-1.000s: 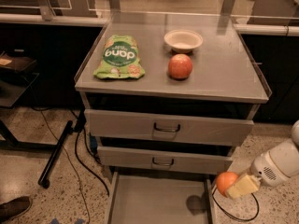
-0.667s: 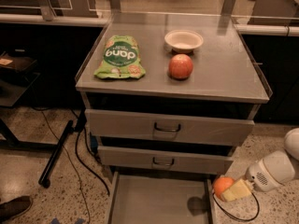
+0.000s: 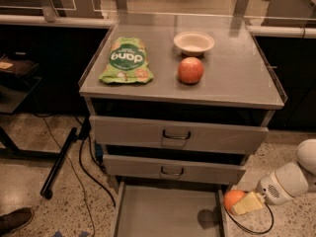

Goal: Place orange into bottom drawer

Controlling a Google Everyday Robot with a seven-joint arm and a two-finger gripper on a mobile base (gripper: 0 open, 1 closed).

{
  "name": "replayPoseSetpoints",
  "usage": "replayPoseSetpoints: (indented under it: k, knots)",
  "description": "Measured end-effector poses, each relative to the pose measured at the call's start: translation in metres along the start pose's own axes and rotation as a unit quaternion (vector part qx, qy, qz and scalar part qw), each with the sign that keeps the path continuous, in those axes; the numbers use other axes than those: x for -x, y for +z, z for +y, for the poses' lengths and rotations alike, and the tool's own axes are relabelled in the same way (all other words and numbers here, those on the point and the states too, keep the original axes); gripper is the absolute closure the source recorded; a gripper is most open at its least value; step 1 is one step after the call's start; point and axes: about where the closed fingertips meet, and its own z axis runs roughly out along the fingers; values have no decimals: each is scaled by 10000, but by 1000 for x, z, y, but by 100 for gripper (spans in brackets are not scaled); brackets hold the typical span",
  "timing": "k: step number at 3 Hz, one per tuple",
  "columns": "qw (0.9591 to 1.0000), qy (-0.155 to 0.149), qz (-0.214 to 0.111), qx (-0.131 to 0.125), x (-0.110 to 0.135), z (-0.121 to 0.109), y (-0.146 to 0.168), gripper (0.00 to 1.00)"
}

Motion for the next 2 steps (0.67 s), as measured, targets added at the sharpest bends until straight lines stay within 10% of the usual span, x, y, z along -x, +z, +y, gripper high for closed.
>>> replayPoseSetpoints:
  k: [2]
  knots:
    - [9929,966,-176,677,-20,-45,101,100]
